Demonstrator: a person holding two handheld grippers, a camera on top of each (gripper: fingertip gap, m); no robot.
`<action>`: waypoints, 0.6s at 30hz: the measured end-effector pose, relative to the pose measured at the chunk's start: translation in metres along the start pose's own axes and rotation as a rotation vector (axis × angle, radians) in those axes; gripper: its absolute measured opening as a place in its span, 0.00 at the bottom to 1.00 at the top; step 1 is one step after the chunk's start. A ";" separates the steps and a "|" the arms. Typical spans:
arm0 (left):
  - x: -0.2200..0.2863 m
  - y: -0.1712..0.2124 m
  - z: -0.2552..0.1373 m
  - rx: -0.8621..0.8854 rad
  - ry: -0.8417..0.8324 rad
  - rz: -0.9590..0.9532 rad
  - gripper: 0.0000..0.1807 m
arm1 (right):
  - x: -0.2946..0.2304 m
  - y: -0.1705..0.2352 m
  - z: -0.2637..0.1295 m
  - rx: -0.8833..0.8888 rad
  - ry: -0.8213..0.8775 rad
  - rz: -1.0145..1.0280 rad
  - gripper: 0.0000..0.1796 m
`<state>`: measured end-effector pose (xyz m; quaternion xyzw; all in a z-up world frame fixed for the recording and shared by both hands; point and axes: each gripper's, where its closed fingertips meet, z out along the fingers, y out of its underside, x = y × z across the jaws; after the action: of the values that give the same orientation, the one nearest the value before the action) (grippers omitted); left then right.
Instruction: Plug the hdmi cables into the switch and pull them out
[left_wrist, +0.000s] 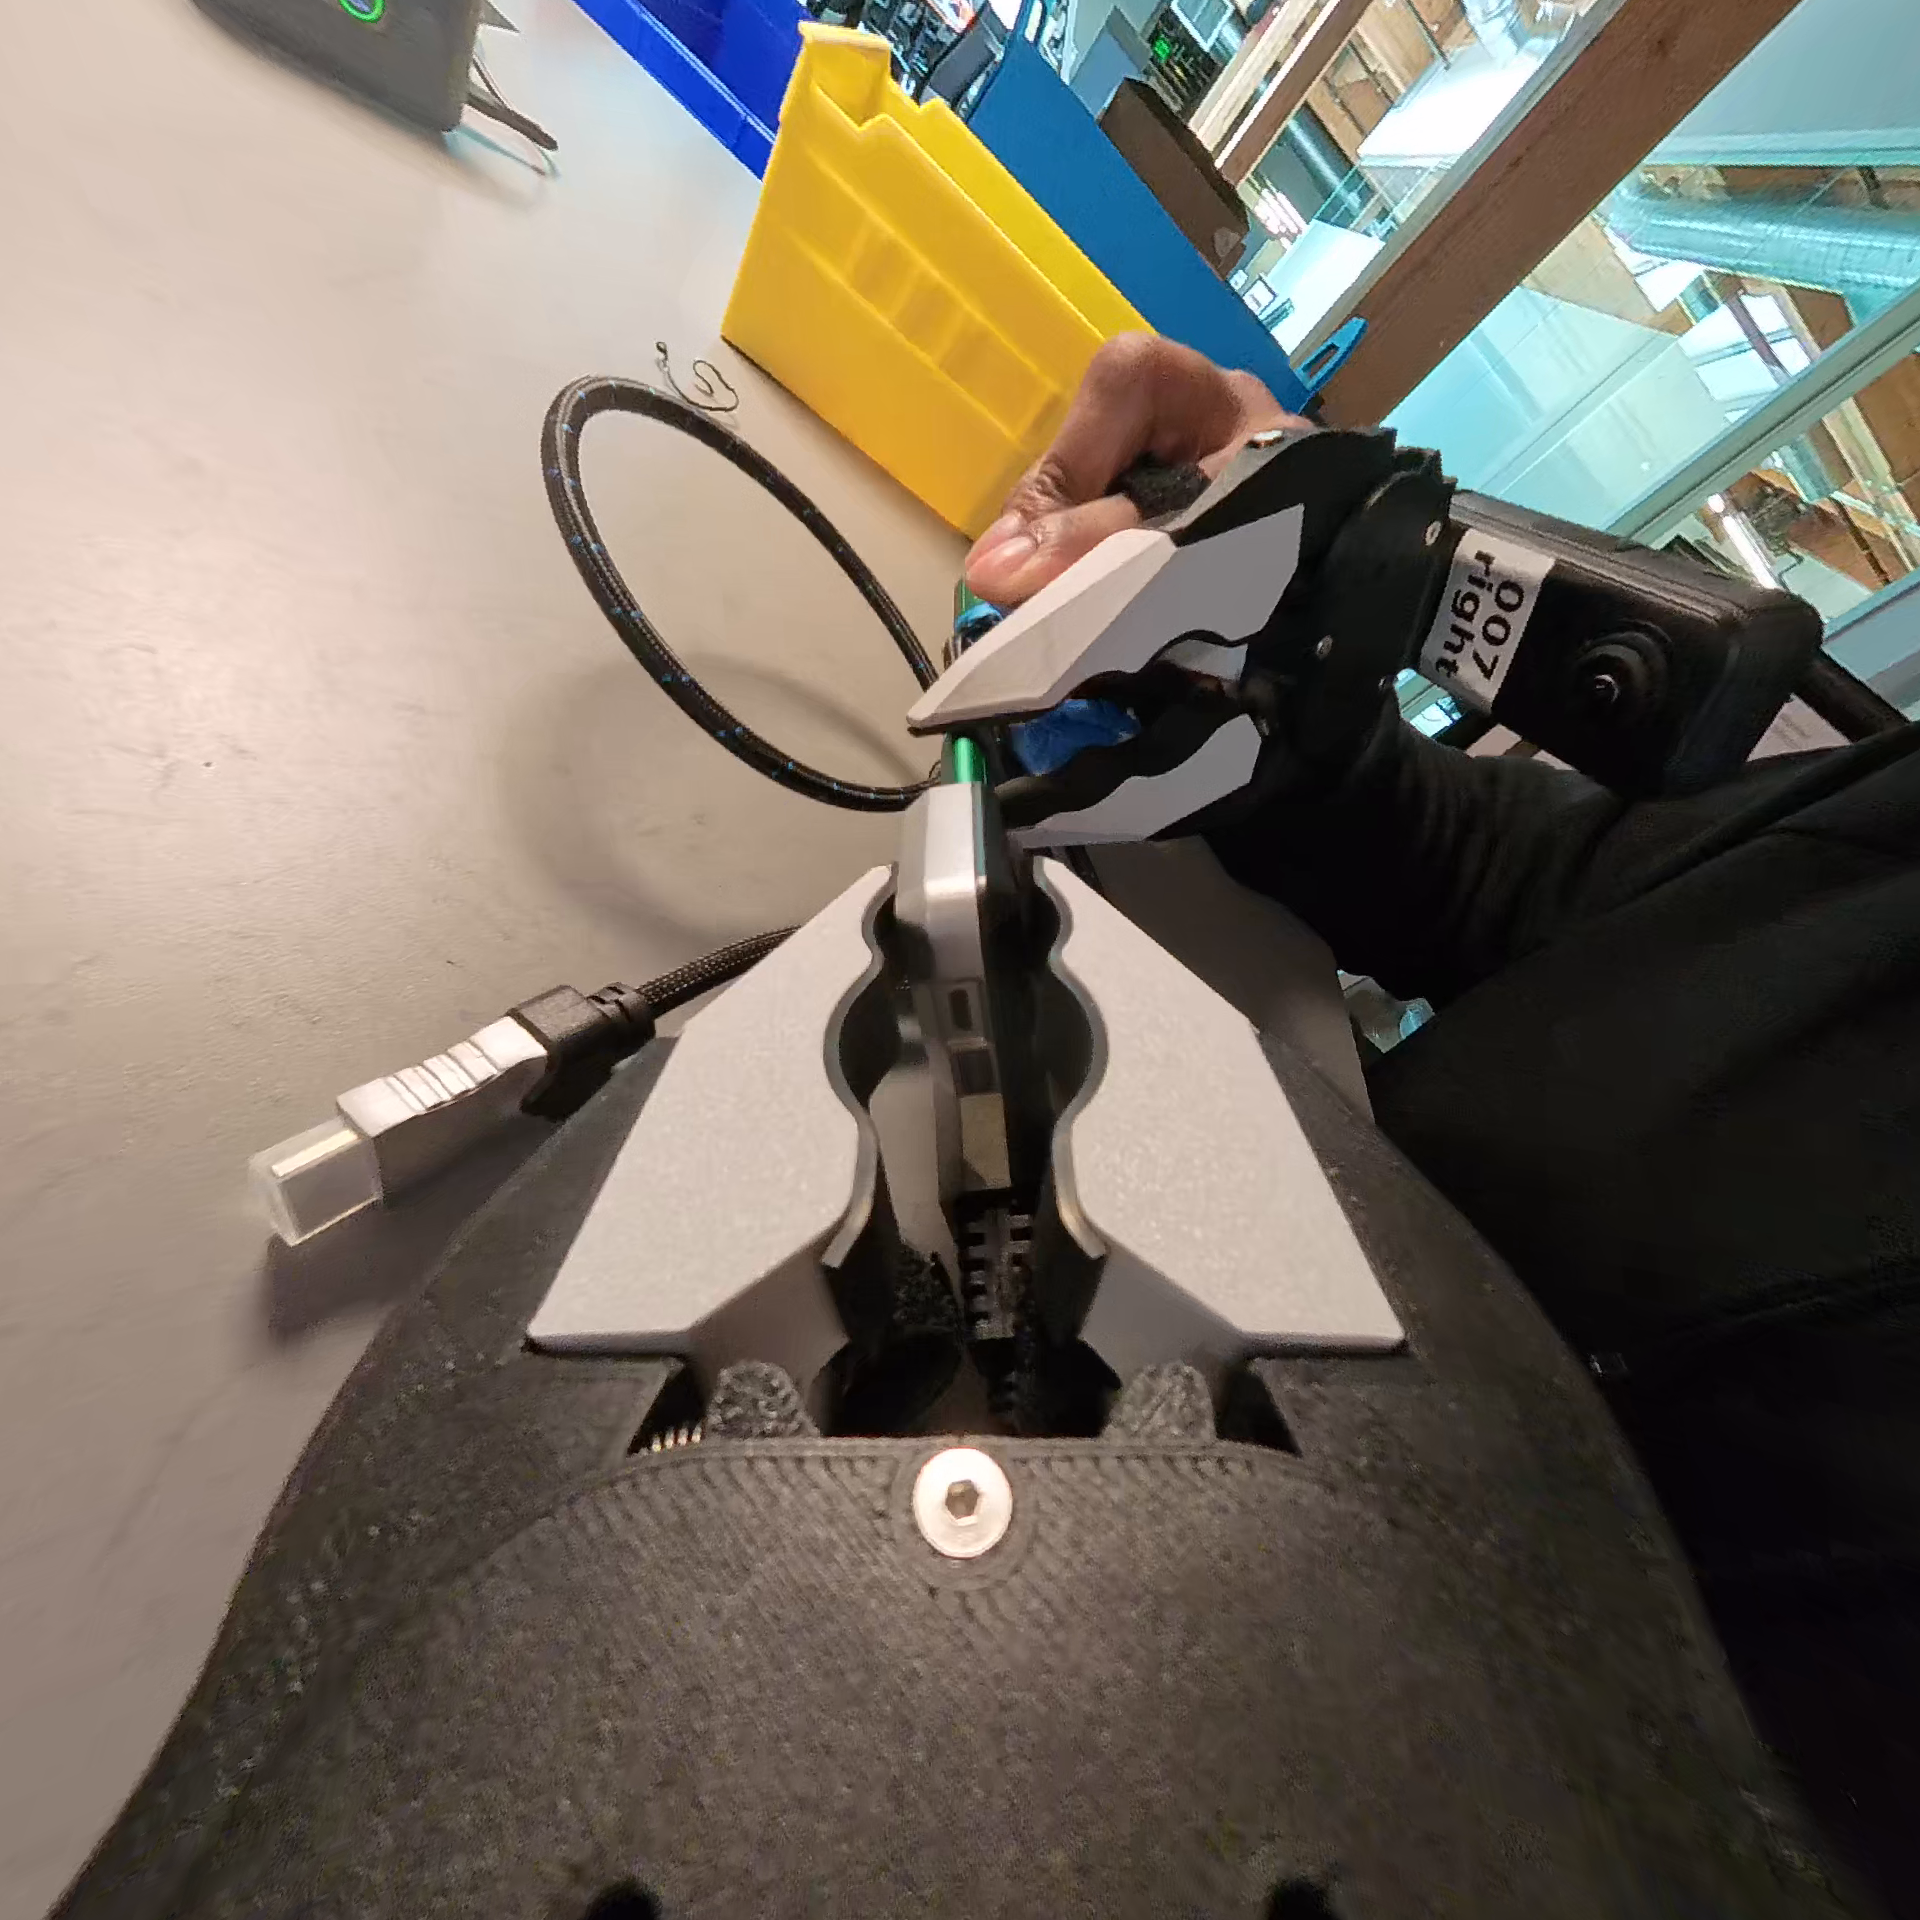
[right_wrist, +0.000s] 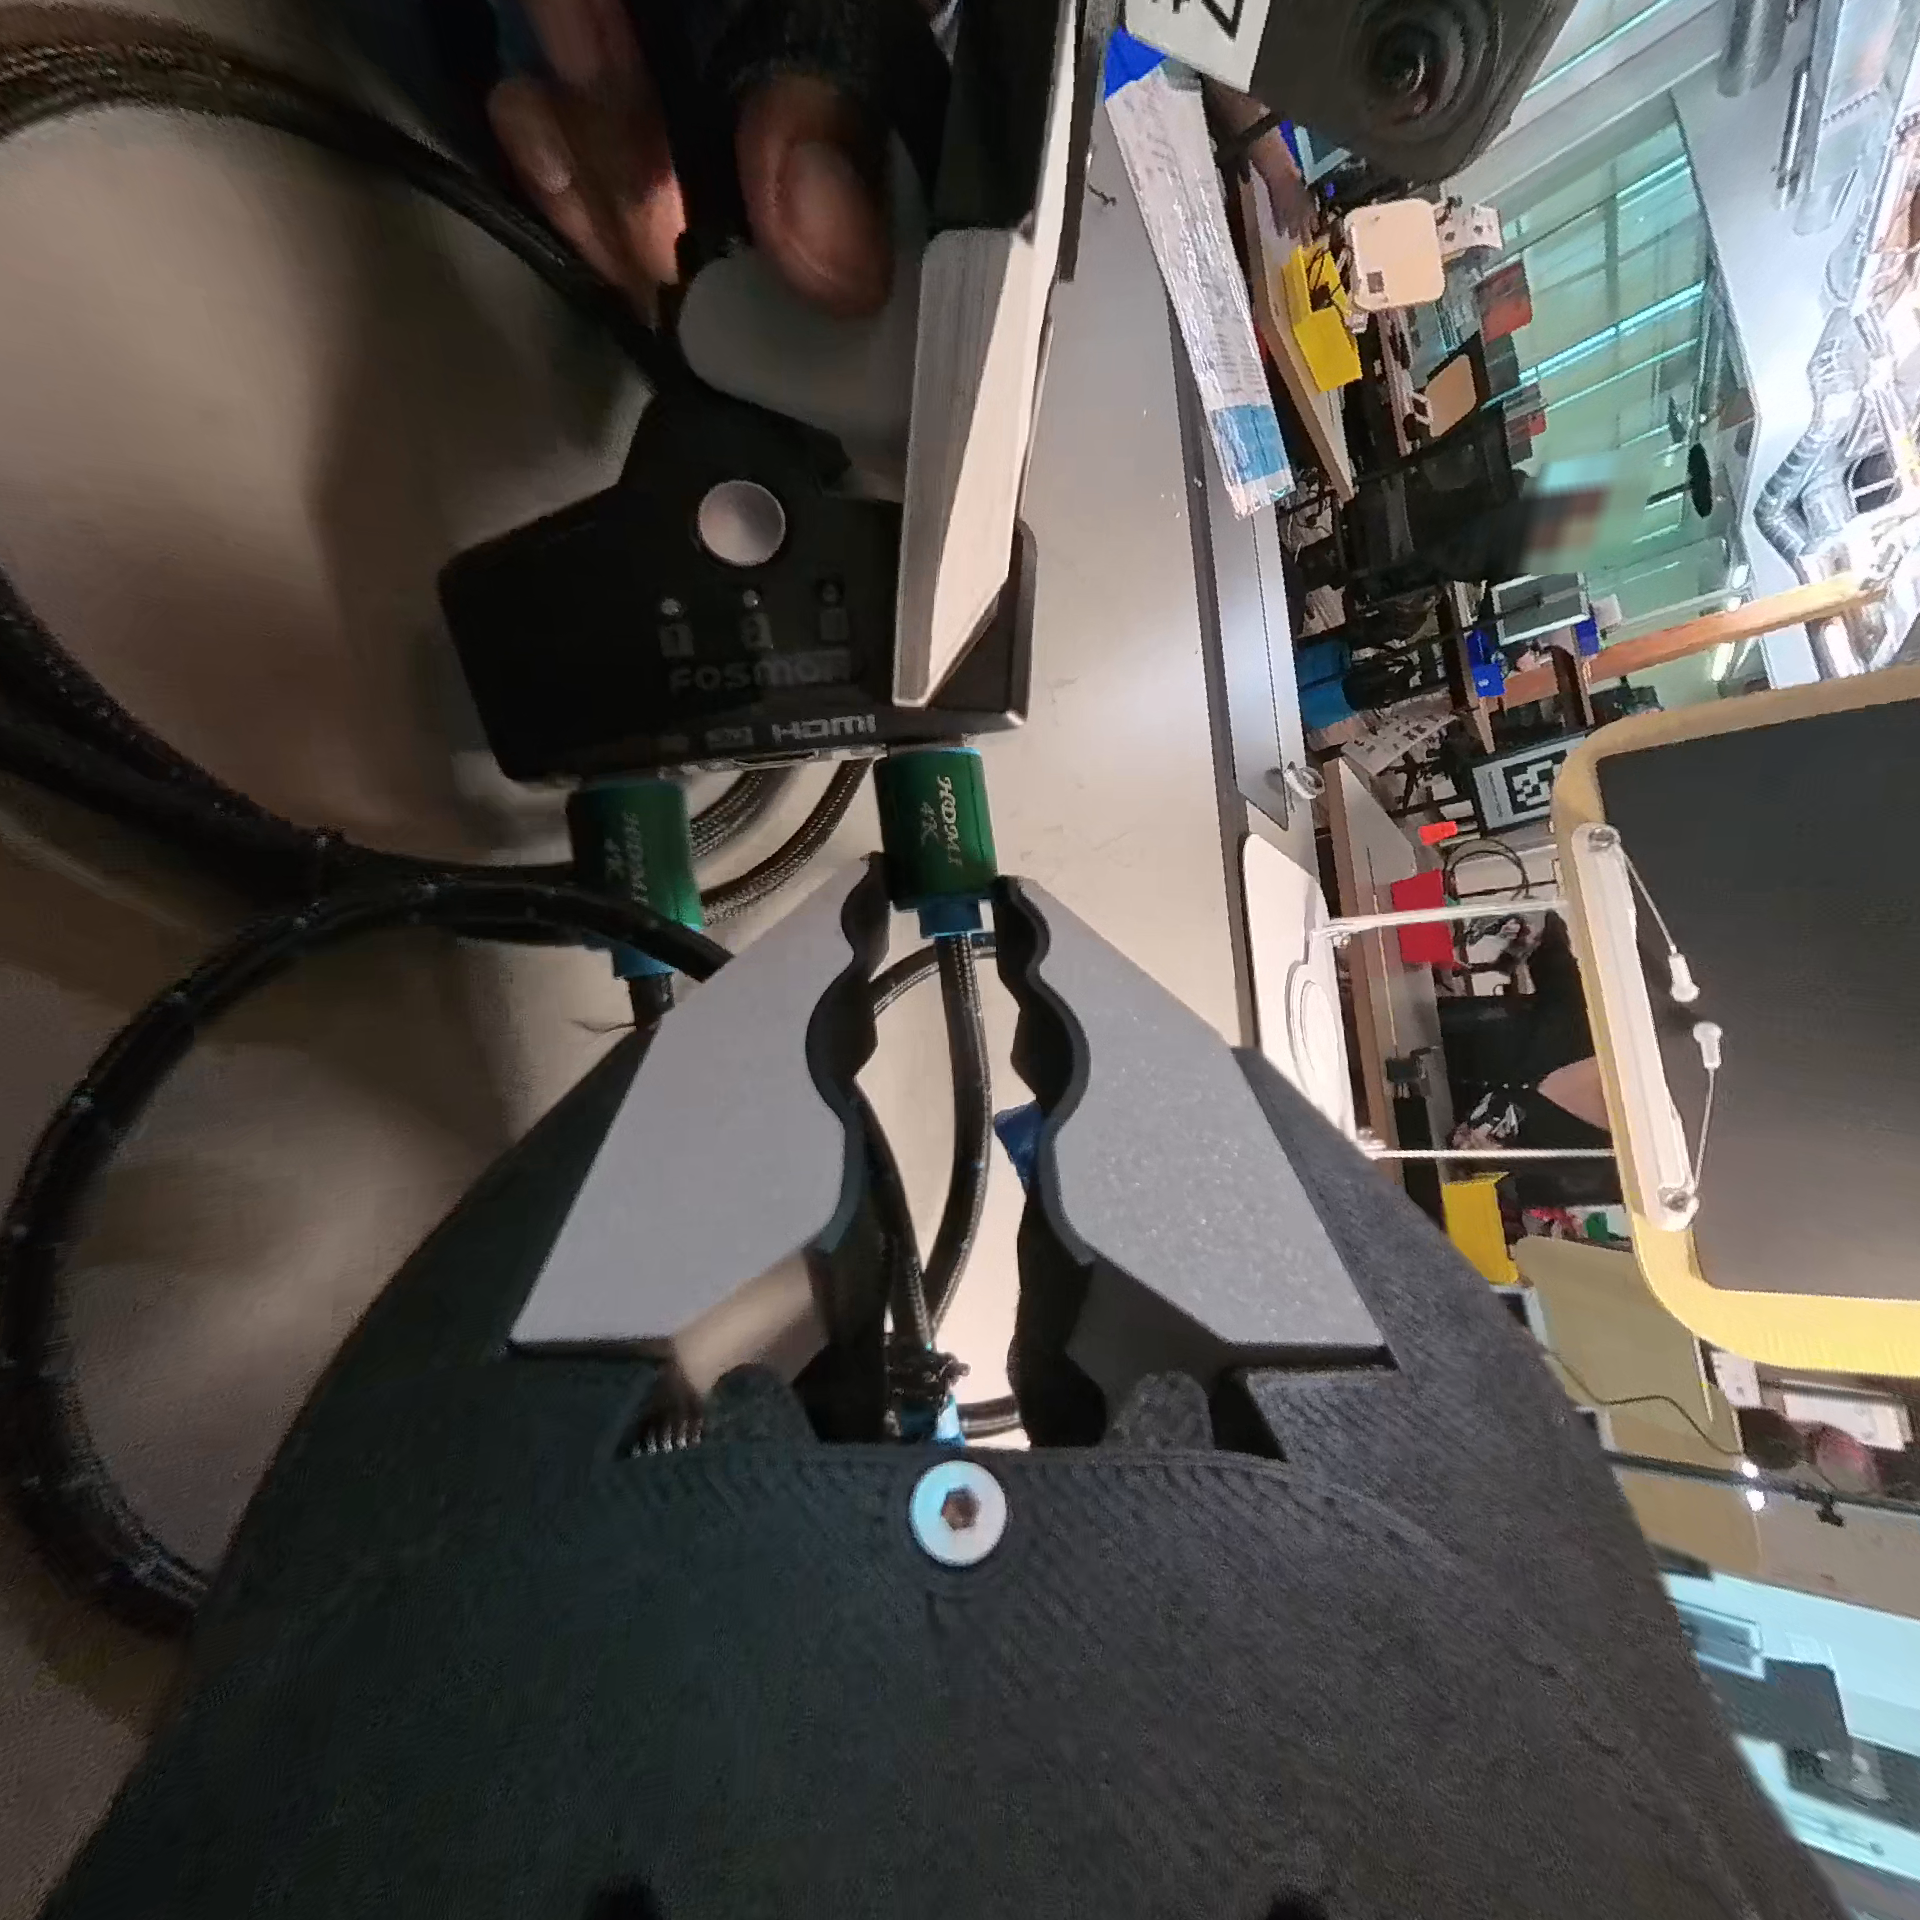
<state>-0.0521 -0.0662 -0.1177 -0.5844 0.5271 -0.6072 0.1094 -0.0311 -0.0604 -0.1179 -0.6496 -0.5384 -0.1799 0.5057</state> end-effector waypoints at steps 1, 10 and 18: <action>0.001 0.000 0.000 0.001 0.005 0.005 0.12 | 0.001 0.000 -0.001 0.001 0.005 0.000 0.13; 0.001 -0.001 -0.001 0.009 0.010 -0.004 0.12 | 0.002 0.002 -0.003 -0.003 0.000 -0.015 0.11; 0.002 -0.001 -0.001 0.006 0.018 -0.003 0.12 | -0.003 0.003 -0.007 0.001 -0.037 -0.022 0.10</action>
<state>-0.0528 -0.0668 -0.1158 -0.5795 0.5253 -0.6141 0.1055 -0.0273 -0.0674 -0.1186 -0.6466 -0.5549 -0.1734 0.4939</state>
